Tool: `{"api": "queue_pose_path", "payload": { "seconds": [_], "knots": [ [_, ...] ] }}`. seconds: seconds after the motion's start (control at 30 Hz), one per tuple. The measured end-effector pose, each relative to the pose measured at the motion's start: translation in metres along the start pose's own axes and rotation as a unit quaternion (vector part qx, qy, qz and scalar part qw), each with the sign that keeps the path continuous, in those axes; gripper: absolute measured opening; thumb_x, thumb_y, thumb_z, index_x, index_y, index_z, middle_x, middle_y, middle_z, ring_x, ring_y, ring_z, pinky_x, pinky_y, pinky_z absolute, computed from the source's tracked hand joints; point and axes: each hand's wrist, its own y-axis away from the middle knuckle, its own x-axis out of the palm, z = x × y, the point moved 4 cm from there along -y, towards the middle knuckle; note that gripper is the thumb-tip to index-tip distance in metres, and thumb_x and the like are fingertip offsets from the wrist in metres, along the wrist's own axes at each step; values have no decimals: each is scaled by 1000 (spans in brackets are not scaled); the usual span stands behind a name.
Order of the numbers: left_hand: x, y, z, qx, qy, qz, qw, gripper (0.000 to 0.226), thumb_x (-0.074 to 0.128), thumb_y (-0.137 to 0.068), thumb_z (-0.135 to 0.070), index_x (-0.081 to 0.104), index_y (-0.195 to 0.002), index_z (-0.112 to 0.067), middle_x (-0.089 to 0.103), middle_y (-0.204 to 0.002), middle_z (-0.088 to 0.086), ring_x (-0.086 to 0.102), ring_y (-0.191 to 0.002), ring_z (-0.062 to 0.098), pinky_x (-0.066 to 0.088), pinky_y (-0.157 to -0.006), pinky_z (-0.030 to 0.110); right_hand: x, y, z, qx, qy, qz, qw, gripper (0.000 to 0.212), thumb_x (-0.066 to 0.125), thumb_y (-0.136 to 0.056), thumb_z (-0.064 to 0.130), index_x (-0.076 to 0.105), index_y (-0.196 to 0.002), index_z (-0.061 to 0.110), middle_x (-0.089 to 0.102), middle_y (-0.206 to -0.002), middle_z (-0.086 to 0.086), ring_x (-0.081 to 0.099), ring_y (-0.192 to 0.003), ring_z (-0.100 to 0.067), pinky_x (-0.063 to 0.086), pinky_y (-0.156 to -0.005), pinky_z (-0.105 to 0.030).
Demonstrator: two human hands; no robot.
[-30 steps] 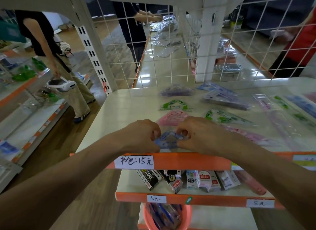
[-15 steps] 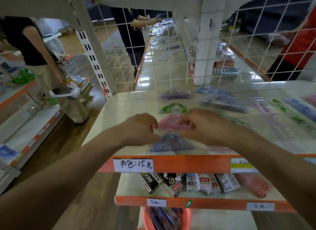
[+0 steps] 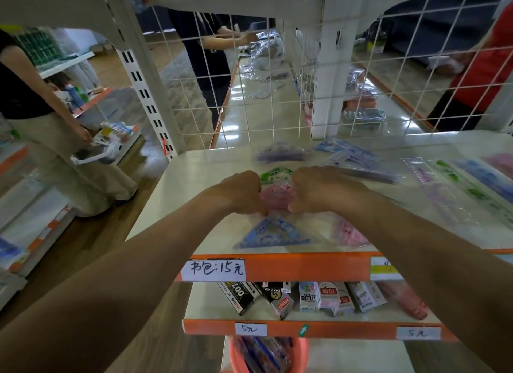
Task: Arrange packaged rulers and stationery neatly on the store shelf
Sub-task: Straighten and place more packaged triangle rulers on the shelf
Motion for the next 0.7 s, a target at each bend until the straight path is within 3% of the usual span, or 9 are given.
{"api": "queue_pose_path", "payload": {
  "seconds": [0.1, 0.2, 0.27, 0.4, 0.5, 0.57, 0.63, 0.7],
  "knots": [
    [0, -3, 0, -9, 17, 6, 1000, 53, 75, -76, -33, 55, -119, -8, 57, -116, 8, 57, -101, 23, 46, -79, 29, -2, -3, 1, 2, -8, 21, 1000, 27, 65, -85, 32, 42, -91, 18, 43, -77, 4, 40, -62, -9, 27, -49, -25],
    [-1, -6, 0, -9, 35, 15, 999, 27, 75, -75, -25, 56, -76, -7, 56, -79, 6, 52, -64, 15, 39, -55, 21, -3, -6, 2, 8, -8, 49, 999, 31, 66, -85, 33, 42, -93, 16, 45, -80, 2, 47, -75, -16, 29, -49, -24],
    [-2, -7, 0, -14, 46, 20, 999, 35, 75, -74, -22, 44, -62, -13, 47, -64, 1, 42, -53, 11, 30, -46, 19, -3, -8, 3, 8, -6, 61, 998, 31, 67, -84, 33, 43, -92, 14, 47, -77, 0, 49, -78, -18, 32, -50, -24],
    [-2, -8, -1, -13, 65, 37, 997, 30, 75, -74, -22, 47, -68, -16, 51, -71, 0, 46, -60, 10, 31, -46, 18, -2, -12, 2, 14, -16, 87, 996, 32, 67, -84, 34, 49, -95, 11, 47, -75, 0, 51, -78, -21, 33, -50, -24],
    [-1, -10, 0, -8, 70, 43, 997, 27, 74, -75, -21, 49, -69, -13, 52, -74, 1, 48, -65, 12, 33, -50, 19, -2, -10, 1, 10, -37, 83, 996, 30, 66, -84, 33, 56, -100, 10, 53, -87, -3, 51, -76, -18, 33, -50, -23],
    [-1, -8, -1, -4, 71, 34, 997, 26, 74, -76, -21, 55, -87, -8, 55, -86, 4, 51, -74, 15, 35, -51, 19, -1, -8, 1, 9, -40, 73, 997, 29, 65, -85, 32, 56, -101, 10, 53, -90, -3, 50, -75, -17, 32, -50, -23],
    [-2, -5, -2, 1, 72, 16, 997, 43, 74, -77, -23, 55, -112, -7, 55, -102, 6, 50, -86, 17, 37, -53, 18, 0, -8, 0, 6, -44, 56, 997, 28, 65, -85, 31, 55, -102, 10, 53, -86, -2, 49, -70, -14, 32, -50, -22],
    [-3, -4, -1, 11, 73, -6, 997, 54, 74, -78, -24, 51, -123, -6, 55, -112, 7, 47, -91, 16, 40, -60, 19, 1, -9, -1, 4, -65, 42, 997, 31, 65, -85, 30, 56, -106, 9, 56, -89, -2, 51, -74, -16, 33, -50, -22]
  ]
}}
